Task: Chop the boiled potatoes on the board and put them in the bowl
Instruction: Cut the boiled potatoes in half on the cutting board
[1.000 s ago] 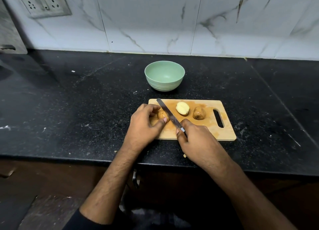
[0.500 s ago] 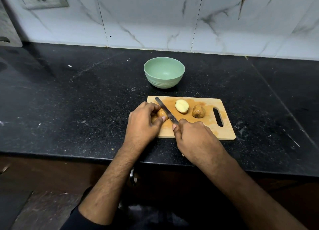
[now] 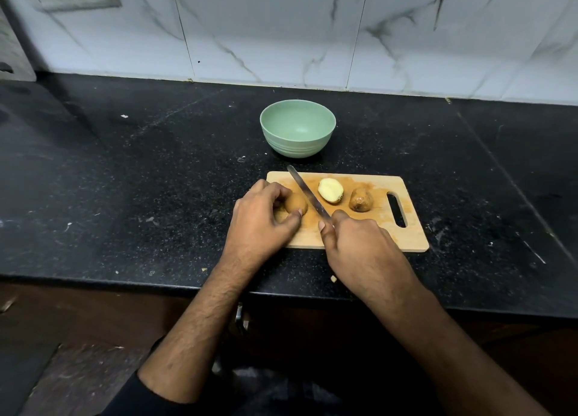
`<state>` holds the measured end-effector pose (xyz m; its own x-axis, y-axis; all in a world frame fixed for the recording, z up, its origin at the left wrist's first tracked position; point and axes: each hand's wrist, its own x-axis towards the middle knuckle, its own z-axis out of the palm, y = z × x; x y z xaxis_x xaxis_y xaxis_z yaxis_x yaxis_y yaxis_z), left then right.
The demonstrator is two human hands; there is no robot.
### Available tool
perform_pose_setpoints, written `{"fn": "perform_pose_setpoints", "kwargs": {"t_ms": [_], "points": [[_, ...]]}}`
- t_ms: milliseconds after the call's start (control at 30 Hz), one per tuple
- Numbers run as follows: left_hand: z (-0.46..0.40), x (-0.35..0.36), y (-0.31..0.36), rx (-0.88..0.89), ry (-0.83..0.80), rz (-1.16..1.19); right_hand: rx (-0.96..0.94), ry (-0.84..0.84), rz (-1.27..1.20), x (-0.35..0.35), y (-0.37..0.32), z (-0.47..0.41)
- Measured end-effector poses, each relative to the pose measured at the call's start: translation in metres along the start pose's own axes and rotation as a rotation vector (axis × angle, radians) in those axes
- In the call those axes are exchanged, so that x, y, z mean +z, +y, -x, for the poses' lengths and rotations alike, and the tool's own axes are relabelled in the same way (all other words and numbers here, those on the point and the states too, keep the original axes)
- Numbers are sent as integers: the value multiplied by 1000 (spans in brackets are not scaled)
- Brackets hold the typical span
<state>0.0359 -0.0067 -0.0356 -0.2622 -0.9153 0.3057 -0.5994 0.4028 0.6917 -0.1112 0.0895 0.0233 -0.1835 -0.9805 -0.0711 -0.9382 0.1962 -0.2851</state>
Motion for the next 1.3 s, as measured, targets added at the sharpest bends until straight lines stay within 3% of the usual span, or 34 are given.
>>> {"fn": "perform_pose_setpoints", "kwargs": {"t_ms": [333, 833, 1000, 1300], "points": [[-1, 3, -2, 36, -15, -66, 1, -13, -14, -1, 6, 0], [-1, 4, -4, 26, 8, 17, -6, -49, -21, -4, -5, 2], [-1, 3, -3, 54, -15, -89, -2, -72, -1, -3, -6, 2], [-1, -1, -3, 28, -12, -11, -39, -85, 13, -5, -9, 4]]}}
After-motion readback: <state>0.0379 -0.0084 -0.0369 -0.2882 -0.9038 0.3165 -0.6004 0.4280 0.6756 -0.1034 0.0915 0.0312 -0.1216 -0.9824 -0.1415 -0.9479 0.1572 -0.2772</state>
